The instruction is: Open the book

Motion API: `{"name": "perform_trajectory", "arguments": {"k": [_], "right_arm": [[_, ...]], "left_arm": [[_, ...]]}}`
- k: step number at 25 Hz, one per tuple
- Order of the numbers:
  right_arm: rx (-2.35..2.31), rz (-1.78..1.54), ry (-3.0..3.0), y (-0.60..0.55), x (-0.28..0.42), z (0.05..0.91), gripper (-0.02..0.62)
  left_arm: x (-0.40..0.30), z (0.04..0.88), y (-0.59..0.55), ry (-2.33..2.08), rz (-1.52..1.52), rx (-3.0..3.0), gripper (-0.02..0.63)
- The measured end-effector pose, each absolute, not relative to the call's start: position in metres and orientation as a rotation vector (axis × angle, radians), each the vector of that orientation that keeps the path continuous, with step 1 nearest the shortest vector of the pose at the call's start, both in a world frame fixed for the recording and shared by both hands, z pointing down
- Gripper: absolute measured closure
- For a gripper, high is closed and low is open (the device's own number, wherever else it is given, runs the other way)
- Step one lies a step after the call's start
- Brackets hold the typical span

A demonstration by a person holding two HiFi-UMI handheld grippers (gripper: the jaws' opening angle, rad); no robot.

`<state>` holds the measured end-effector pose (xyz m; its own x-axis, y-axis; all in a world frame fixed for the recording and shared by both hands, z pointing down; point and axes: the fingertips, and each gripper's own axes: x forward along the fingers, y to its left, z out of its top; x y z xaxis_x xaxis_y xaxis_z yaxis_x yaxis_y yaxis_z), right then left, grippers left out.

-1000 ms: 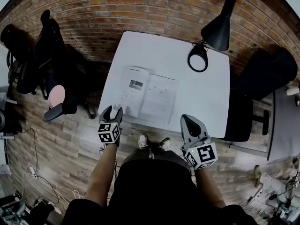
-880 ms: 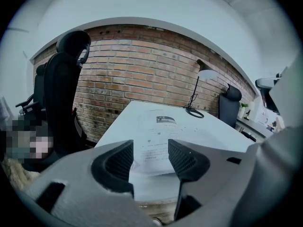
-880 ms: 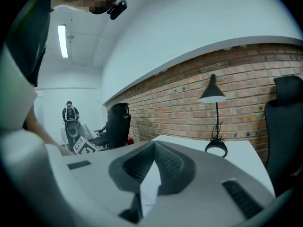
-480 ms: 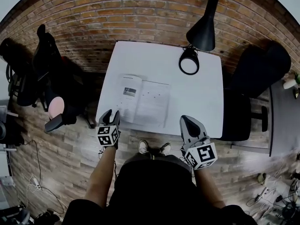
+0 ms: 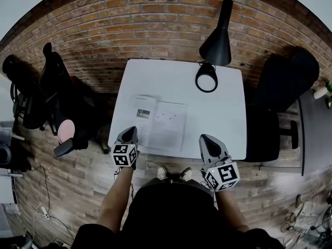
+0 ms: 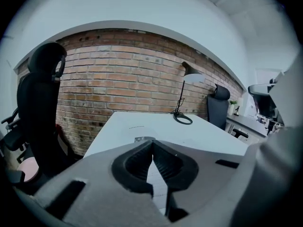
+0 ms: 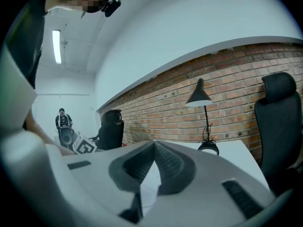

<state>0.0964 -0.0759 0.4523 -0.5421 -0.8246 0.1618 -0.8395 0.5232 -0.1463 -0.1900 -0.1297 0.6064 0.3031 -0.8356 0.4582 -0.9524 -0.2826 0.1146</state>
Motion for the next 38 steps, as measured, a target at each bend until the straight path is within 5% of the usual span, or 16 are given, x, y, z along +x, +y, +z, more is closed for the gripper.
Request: {"name": "perform_trajectory", "arguments": {"k": [23,38], "right_arm": [[1.507,0.237,-2.675,-0.137,0.115,0.416,0.581],[1.618,0.161,-2.668,-0.146,0.130,0.367,0.581]], "left_arm": [[-0.146,0.364,-0.153,-1.711,0.017,2.732,0.583],[-0.158,0.320,-0.101,-1.755,0.027,2.750,0.583]]}}
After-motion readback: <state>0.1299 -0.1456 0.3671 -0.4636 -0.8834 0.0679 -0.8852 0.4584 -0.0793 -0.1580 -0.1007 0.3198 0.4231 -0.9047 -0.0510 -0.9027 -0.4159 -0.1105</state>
